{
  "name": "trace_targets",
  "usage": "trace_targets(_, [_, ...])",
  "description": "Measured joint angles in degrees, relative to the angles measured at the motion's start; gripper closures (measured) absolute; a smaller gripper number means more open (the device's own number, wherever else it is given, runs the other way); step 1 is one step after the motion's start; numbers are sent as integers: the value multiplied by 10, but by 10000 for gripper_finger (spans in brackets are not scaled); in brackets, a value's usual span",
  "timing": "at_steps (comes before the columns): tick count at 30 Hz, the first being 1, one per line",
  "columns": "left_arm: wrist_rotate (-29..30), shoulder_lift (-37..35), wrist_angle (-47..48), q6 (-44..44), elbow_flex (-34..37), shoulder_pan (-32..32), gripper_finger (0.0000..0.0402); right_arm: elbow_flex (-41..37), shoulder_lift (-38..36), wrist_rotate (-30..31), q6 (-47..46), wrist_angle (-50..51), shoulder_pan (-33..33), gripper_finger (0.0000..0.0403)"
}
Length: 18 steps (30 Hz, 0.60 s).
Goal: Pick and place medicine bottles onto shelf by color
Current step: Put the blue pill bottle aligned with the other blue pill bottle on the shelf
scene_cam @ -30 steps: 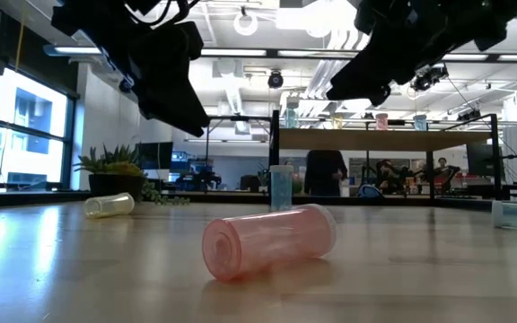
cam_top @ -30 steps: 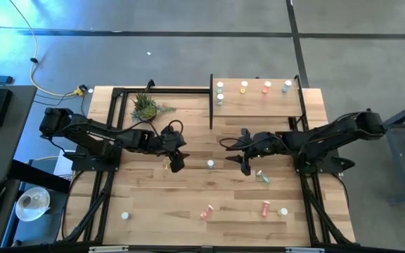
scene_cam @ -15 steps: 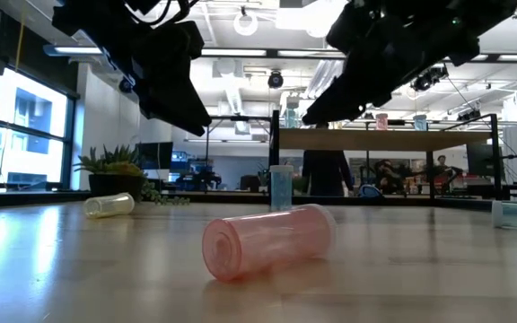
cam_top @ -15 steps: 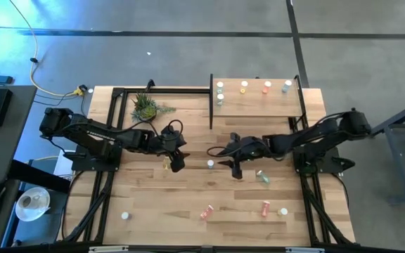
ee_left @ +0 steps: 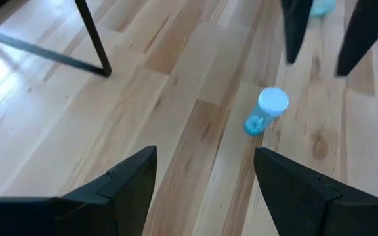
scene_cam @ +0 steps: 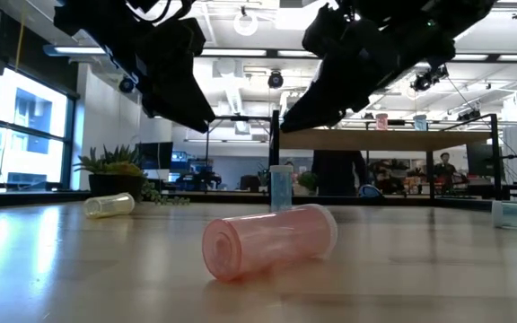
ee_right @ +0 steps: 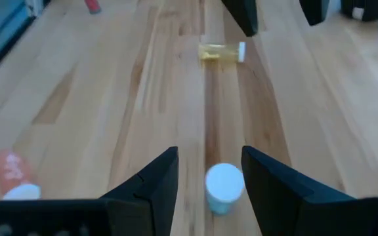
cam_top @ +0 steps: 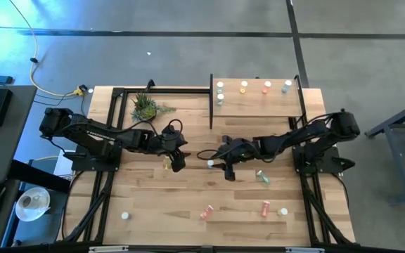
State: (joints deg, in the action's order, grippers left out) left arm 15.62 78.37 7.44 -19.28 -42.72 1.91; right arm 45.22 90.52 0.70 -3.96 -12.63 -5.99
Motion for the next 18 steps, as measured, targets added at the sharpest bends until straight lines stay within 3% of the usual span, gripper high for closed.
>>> trace_targets(18, [0, 0, -3, 0, 0, 1, 158, 6, 30, -3, -14, 17, 13, 244])
